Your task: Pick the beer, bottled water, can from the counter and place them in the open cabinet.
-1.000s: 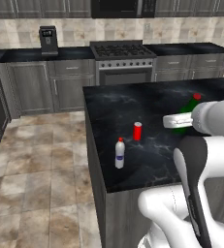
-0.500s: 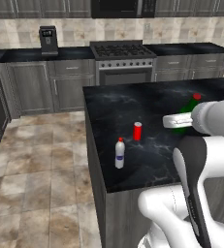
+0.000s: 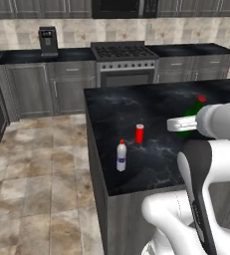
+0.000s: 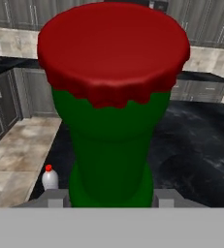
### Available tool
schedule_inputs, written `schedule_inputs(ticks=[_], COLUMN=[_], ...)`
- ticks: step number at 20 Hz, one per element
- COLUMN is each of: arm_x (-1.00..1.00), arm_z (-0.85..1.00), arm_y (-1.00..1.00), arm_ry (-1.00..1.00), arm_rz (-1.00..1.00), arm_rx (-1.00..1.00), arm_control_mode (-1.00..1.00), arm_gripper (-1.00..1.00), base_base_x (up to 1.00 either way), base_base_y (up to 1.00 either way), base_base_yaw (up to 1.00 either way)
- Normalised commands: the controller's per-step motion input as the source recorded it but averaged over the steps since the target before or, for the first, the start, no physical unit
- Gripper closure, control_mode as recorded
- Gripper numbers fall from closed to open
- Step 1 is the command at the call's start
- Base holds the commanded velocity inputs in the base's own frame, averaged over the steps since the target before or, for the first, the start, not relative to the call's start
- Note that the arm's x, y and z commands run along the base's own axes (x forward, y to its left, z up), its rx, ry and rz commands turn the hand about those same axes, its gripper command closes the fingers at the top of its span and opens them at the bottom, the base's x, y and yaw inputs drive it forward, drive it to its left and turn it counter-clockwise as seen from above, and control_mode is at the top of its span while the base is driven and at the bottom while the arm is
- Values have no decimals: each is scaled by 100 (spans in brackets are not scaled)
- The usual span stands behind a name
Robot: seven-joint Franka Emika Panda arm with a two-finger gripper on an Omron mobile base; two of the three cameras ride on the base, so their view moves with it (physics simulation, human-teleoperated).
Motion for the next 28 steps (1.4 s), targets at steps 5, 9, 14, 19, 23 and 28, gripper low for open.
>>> schedule_inputs(ticks=[5,9,14,19,23,28], arm_x=[0,0,0,0,0,0], arm_z=[0,0,0,0,0,0], arm_y=[0,0,0,0,0,0], arm_ry=[0,0,0,0,0,0], arm_rz=[0,0,0,0,0,0], arm_rx=[0,0,0,0,0,0], arm_control_mode=[100,100,100,100,100,100], arm_gripper=[100,100,100,100,100,100], base_base_x=[-55,-33,-30,-9,-1,0], base_base_y=[-16,-9,-10,-15,-21,-23], base_base_yaw=[-23,-34,-35,-36,-43,-46])
